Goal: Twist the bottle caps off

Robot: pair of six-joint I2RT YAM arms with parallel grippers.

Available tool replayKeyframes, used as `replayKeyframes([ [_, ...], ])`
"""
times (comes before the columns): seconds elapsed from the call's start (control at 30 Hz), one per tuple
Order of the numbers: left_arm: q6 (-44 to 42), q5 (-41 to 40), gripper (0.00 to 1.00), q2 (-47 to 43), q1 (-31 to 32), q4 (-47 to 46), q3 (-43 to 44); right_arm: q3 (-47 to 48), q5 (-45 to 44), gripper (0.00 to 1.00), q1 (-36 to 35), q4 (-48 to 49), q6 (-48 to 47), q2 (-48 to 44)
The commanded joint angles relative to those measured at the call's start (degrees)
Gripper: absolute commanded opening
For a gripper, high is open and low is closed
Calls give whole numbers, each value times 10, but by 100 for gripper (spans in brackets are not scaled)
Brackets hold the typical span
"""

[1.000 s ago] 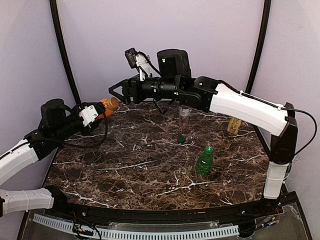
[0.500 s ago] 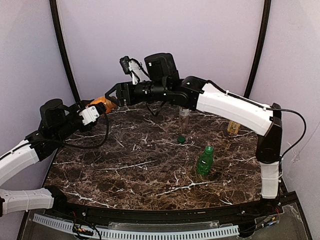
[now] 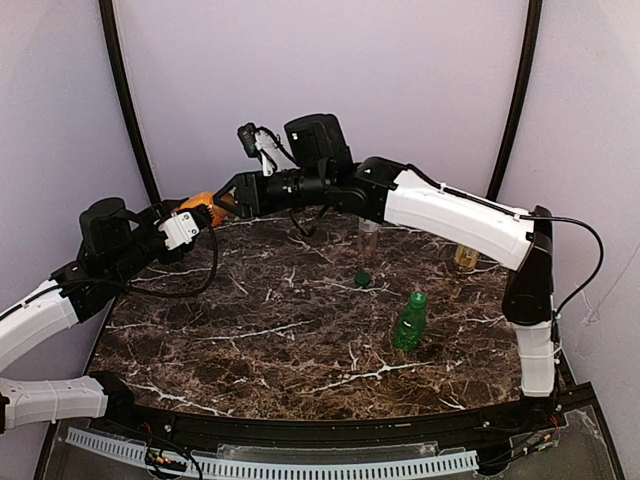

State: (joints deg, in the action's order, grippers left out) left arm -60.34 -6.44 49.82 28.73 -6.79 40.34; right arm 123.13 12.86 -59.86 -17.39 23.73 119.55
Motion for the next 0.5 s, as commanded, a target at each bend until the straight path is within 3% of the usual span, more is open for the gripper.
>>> replayKeyframes([
  [0.0, 2, -2, 31, -1, 3, -17, -5, 20, 20, 56, 3, 3, 6, 14],
  [0.13, 3, 0, 31, -1, 4, -20, -4, 19, 29, 49, 4, 3, 8, 17],
  [0.37, 31, 22, 27, -4, 4, 1, 2, 1, 59, 0, 3, 28, -25, 8],
  [0.47, 69, 89, 23, -10, 4, 88, 20, -18, 115, 0, 1, 46, -98, -3],
])
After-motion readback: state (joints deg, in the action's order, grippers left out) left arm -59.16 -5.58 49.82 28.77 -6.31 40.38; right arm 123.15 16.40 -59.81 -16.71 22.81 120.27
